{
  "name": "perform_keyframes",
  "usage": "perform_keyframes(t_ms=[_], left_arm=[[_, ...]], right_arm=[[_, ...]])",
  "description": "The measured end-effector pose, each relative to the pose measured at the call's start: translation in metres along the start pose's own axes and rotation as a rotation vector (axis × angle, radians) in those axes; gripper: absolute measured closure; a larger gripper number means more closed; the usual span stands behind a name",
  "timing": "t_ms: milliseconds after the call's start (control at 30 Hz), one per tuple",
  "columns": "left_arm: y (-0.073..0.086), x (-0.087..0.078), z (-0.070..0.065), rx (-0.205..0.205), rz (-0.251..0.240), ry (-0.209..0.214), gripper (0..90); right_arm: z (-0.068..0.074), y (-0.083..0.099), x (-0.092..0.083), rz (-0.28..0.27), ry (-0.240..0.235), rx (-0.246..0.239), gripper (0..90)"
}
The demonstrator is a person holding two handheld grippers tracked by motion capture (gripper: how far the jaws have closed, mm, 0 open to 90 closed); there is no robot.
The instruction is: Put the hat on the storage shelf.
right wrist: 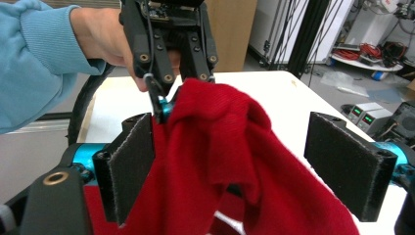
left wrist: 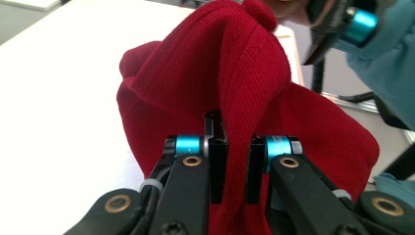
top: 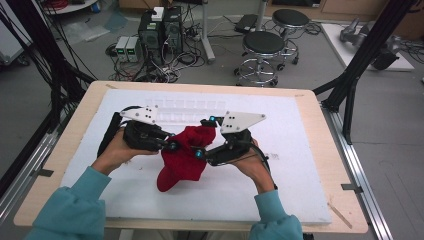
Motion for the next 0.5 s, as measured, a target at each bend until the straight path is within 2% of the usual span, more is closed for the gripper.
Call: perform_keyframes(t_ms=[33, 167, 233, 300, 400, 467, 500], left_arm=[[0.0, -0.001, 0.001, -0.012, -0.014, -0.02, 85.1], [-0.001, -0.003, 0.002, -0.022, -0.024, -0.047, 85.2], [-0.002, -0.002, 0.003, -0.027, -0.031, -0.055, 85.2], [-0.002, -0.002, 0.004, -0.049, -0.041, -0.073, 85.1], [-0.003, -0.001, 0.008, -0.074, -0.052, -0.115, 85.2], [-0.004, -0.001, 0.012, -0.096, -0.064, -0.164, 85.2], [-0.004, -0.001, 0.012, -0.096, -0.064, -0.164, 85.2]], right_arm=[[0.0, 0.0, -0.001, 0.002, 0.009, 0.001, 17.3], [0.005, -0.002, -0.004, -0.007, 0.03, 0.021, 16.9], [0.008, -0.004, -0.006, -0.013, 0.043, 0.015, 17.0], [0.01, -0.005, -0.008, -0.012, 0.051, 0.021, 16.9], [0.015, -0.007, -0.009, -0.026, 0.051, 0.012, 16.9], [0.017, -0.009, -0.011, -0.042, 0.046, 0.012, 16.9], [0.018, -0.01, -0.011, -0.05, 0.046, 0.014, 17.0]])
Point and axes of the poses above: each handheld gripper's, and its own axes: x roughly forward along the jaws, y roughly out of its underside, z roughly to its left, the point moved 2 cm from there along x, roughly forward along the jaws, and after that the axes turned 2 degrees about z, right-handed, at the moved point
